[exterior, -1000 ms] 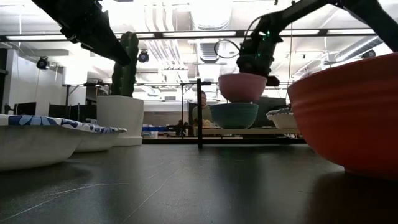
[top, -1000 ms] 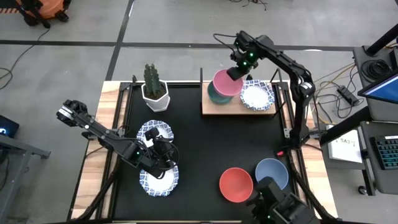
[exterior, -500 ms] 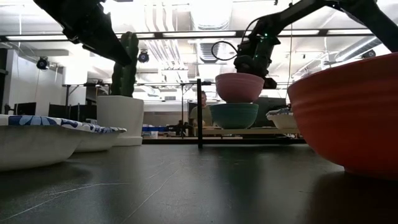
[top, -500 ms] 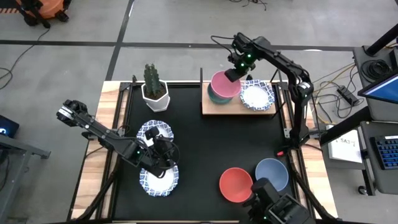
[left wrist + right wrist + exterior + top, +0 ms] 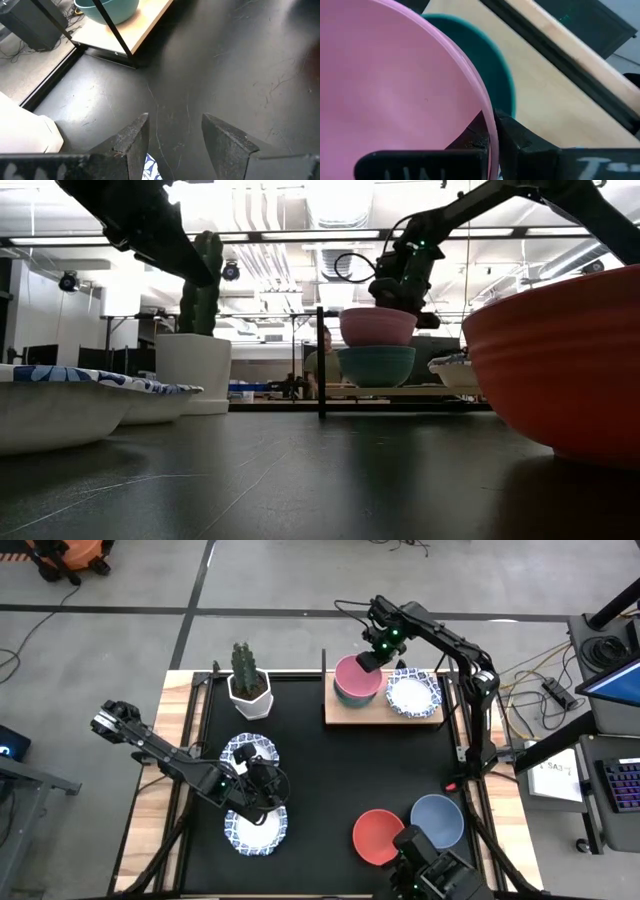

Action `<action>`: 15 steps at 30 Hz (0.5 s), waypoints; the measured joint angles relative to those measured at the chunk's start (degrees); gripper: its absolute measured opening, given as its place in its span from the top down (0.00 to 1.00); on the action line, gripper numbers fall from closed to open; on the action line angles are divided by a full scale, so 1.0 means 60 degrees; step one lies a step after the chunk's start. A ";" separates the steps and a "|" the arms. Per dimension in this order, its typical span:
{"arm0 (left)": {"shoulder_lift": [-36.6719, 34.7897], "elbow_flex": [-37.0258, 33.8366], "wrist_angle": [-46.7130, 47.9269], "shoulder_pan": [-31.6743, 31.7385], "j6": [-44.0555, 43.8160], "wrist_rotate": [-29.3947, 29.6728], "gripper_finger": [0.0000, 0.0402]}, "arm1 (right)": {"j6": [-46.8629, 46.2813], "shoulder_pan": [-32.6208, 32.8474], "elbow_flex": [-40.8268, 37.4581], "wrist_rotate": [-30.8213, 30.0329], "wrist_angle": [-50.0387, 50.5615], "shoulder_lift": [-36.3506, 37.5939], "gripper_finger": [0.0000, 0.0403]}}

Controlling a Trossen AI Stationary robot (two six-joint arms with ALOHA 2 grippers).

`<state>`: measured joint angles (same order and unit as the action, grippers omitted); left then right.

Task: Place and stack bowls onto a shelf
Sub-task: Stack the pink bowl on top of the green bowl on the shelf

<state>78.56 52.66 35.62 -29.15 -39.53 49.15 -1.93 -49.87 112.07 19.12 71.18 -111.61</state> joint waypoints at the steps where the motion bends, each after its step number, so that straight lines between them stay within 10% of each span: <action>1: 0.0000 0.0000 0.0000 0.0000 0.0000 0.0000 0.59 | 0.0000 0.0004 0.0000 -0.0032 -0.0053 -0.0004 0.98; 15: 0.0000 0.0000 -0.0007 0.0000 -0.0065 0.0000 0.59 | 0.0073 0.0146 0.0000 -0.0190 -0.0132 0.0009 0.75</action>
<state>78.56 52.66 35.57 -29.15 -39.92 49.15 -1.50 -48.99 112.07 17.98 70.39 -111.56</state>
